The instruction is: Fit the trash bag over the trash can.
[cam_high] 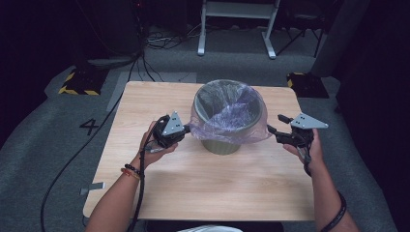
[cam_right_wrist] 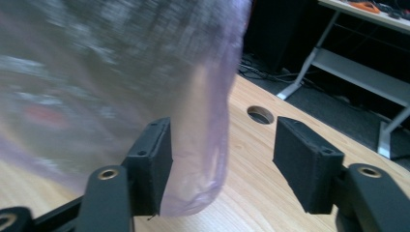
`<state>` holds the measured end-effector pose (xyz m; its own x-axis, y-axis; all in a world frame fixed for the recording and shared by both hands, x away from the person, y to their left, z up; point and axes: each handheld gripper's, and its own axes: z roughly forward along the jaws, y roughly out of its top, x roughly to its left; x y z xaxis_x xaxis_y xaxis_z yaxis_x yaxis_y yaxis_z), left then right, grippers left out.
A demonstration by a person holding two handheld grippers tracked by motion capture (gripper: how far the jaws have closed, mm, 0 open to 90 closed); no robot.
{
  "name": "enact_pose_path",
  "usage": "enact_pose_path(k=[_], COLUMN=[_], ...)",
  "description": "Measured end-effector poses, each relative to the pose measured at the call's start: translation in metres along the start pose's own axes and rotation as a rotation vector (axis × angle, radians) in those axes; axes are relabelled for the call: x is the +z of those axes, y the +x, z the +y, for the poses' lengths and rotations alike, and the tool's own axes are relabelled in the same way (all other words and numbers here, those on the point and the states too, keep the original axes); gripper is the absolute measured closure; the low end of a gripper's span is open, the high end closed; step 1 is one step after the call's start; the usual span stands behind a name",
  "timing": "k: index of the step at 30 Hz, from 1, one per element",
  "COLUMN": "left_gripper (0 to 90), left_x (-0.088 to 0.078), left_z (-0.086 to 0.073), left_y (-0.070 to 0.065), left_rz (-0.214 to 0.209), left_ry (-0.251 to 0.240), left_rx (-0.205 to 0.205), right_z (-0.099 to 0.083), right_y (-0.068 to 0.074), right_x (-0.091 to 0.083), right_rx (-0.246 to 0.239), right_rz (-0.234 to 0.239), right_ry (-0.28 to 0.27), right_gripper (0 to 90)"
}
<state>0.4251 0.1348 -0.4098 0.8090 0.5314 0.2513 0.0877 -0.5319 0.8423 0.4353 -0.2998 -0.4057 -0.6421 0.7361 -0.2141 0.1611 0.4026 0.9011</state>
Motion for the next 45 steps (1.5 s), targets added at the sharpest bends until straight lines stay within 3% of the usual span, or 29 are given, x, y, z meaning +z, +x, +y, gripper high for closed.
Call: enact_pose_path(k=[4,11,12,16,20,24,26,32,34,38,41,45], left_gripper=[89.7,89.7,89.8,89.8,89.8,89.8,89.8,89.8,89.8,89.8,89.8,89.9], left_x=[0.001,0.002,0.003,0.004,0.008,0.013,0.015,0.016,0.017,0.017,0.017,0.018], left_z=[-0.001,-0.002,-0.002,-0.003,-0.005,-0.008,-0.009,-0.011,-0.011,-0.011,-0.011,-0.012], left_y=[-0.002,-0.003,-0.003,-0.003,-0.002,-0.002,-0.003,-0.004,-0.004,-0.004,-0.004,-0.003], left_rz=[-0.008,-0.008,-0.011,-0.014,-0.016,-0.023,-0.03,-0.034,-0.036,-0.034,-0.03,-0.028], left_ry=[-0.007,0.0,0.002,0.007,0.014,0.025,0.023,0.022,0.02,0.024,0.027,0.032], left_rx=[-0.003,-0.004,-0.007,-0.005,-0.007,-0.022,-0.027,-0.028,-0.032,-0.031,-0.032,-0.03], right_z=[0.003,0.007,0.007,0.006,0.001,-0.001,-0.002,-0.002,-0.001,0.0,0.002,0.005], right_y=[0.01,0.038,0.042,0.055,0.056,0.056,0.057,0.064,0.065,0.066,0.07,0.074], right_x=[-0.005,-0.001,0.001,0.01,0.021,0.027,0.028,0.021,0.016,0.006,0.0,-0.003], right_rx=[-0.007,-0.064,-0.071,-0.119,-0.115,-0.093,-0.091,-0.097,-0.094,-0.099,-0.138,-0.149], right_rz=[0.061,0.136,0.138,0.167,0.178,0.205,0.212,0.203,0.227,0.228,0.238,0.249], right_ry=[-0.023,-0.048,-0.047,-0.022,0.011,0.005,0.002,-0.02,-0.034,-0.06,-0.058,-0.068], right_gripper=[31.3,27.5,29.9,55.2,76.8,86.2,82.2,55.4,51.3,41.2,35.5,32.8])
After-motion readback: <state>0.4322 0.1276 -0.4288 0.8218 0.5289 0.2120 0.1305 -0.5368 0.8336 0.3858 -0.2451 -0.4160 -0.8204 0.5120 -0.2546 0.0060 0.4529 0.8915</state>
